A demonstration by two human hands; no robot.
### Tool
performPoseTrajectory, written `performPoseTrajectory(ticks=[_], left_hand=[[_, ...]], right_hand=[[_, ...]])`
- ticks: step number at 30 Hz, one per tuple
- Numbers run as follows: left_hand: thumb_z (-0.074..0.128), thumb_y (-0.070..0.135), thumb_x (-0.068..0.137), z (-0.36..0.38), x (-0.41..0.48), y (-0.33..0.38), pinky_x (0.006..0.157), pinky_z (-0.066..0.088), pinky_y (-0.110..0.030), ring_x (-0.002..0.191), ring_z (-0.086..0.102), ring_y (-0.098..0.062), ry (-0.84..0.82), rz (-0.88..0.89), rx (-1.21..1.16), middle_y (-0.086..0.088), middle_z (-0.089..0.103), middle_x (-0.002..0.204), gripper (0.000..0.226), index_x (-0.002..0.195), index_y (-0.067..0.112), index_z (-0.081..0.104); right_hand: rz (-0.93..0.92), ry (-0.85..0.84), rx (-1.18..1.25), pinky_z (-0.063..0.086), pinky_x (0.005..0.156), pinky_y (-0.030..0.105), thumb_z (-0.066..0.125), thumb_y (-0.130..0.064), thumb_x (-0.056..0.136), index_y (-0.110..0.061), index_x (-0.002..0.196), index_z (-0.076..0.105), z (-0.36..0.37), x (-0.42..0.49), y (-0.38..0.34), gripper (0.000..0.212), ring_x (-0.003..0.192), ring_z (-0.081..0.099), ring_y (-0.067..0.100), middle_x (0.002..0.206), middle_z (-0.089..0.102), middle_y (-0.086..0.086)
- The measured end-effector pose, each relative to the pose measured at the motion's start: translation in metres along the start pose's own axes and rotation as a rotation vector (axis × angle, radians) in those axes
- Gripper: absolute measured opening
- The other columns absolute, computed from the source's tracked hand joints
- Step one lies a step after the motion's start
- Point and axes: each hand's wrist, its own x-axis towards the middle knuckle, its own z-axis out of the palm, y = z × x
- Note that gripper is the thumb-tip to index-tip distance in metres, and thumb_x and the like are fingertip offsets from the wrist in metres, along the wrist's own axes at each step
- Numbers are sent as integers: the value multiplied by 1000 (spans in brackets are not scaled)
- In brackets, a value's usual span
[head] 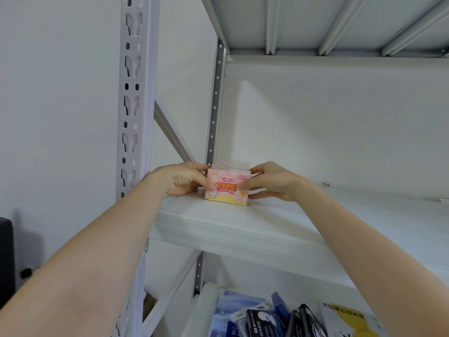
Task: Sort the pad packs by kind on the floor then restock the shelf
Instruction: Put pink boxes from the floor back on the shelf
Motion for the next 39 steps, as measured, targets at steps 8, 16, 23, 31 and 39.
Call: performPoseTrajectory(ticks=[8, 16, 23, 31, 39], left_hand=[[69, -14, 72, 7, -10, -2, 94, 51, -30, 111, 65, -22, 104, 37, -15, -10, 71, 114, 48, 114, 10, 69], [74, -5, 76, 27, -33, -4, 101, 47, -30, 103, 66, -18, 367, 95, 205, -6, 72, 108, 40, 113, 6, 68], [73, 31, 81, 45, -50, -11, 88, 45, -33, 106, 55, -24, 712, 180, 616, 3, 59, 101, 28, 104, 18, 64], [55, 30, 93, 83, -100, -30, 103, 33, -43, 117, 53, -35, 779, 475, 1098, -13, 56, 131, 43, 128, 6, 54], [54, 30, 93, 138, -152, -66, 117, 15, -51, 144, 27, -34, 740, 535, 1321, -16, 33, 154, 59, 145, 6, 39]], right_hand=[[3, 40, 30, 59, 69, 31, 78, -7, 78, 6, 116, 62, 8, -8, 1, 43, 105, 67, 25, 111, 71, 15], [4, 308, -130, 50, 92, 37, 81, -25, 77, -5, 137, 44, 22, -15, 4, 74, 115, 57, 22, 126, 59, 6], [-152, 582, -504, 45, 92, 35, 69, -37, 83, -14, 142, 39, 39, -49, 7, 70, 119, 53, 25, 132, 56, 9], [-182, 738, -860, 32, 101, 45, 53, -42, 91, -15, 145, 33, 68, -114, 10, 63, 127, 44, 29, 134, 55, 8], [-182, 727, -1086, 16, 115, 50, 49, -40, 94, -15, 147, 29, 102, -183, 41, 62, 144, 23, 22, 155, 31, 7]])
